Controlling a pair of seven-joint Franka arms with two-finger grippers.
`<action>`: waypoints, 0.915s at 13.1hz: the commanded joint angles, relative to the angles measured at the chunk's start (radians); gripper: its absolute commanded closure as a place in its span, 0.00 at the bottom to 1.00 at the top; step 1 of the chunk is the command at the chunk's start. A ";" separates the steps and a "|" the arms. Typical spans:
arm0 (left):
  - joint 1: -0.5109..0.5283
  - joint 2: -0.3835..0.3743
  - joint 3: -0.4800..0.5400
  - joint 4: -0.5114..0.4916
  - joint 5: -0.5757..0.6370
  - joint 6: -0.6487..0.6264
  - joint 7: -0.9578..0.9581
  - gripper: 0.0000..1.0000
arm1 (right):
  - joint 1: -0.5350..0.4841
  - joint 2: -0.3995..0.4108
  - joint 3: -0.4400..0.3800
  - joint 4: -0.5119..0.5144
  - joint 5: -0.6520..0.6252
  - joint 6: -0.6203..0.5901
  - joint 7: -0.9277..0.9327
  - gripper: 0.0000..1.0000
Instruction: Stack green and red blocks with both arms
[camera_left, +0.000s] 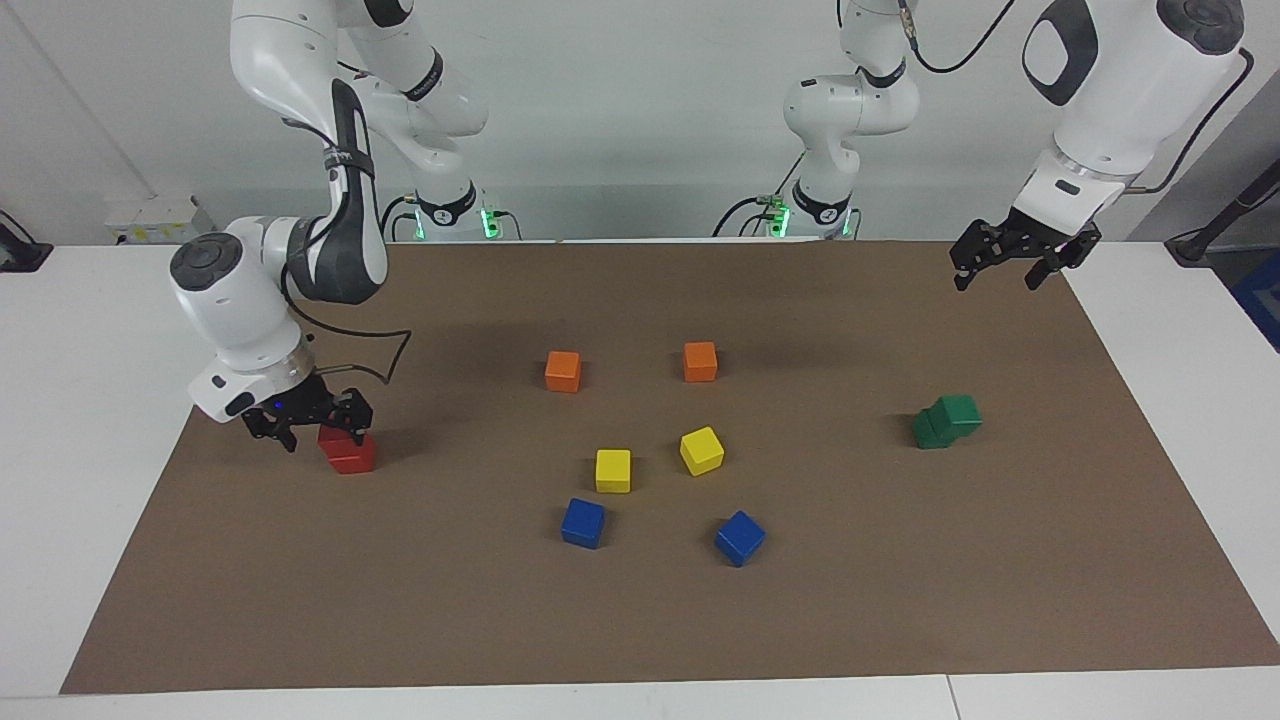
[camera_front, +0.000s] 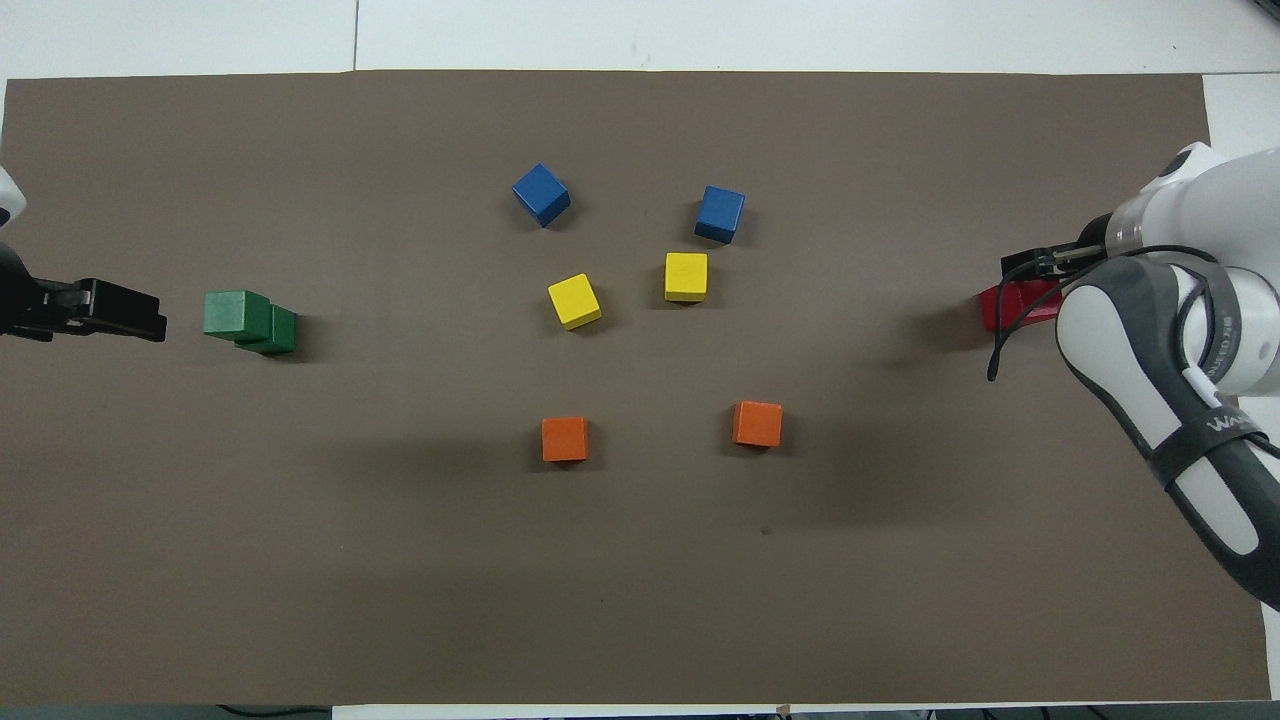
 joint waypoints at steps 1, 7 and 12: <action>0.009 -0.021 -0.003 -0.016 -0.013 -0.010 -0.004 0.00 | 0.000 -0.044 0.015 0.103 0.005 -0.139 -0.011 0.00; 0.009 -0.021 -0.003 -0.016 -0.013 -0.010 -0.004 0.00 | 0.003 -0.243 0.037 0.120 0.008 -0.372 -0.005 0.00; 0.009 -0.021 -0.003 -0.016 -0.013 -0.010 -0.002 0.00 | 0.002 -0.309 0.035 0.213 0.037 -0.552 -0.003 0.00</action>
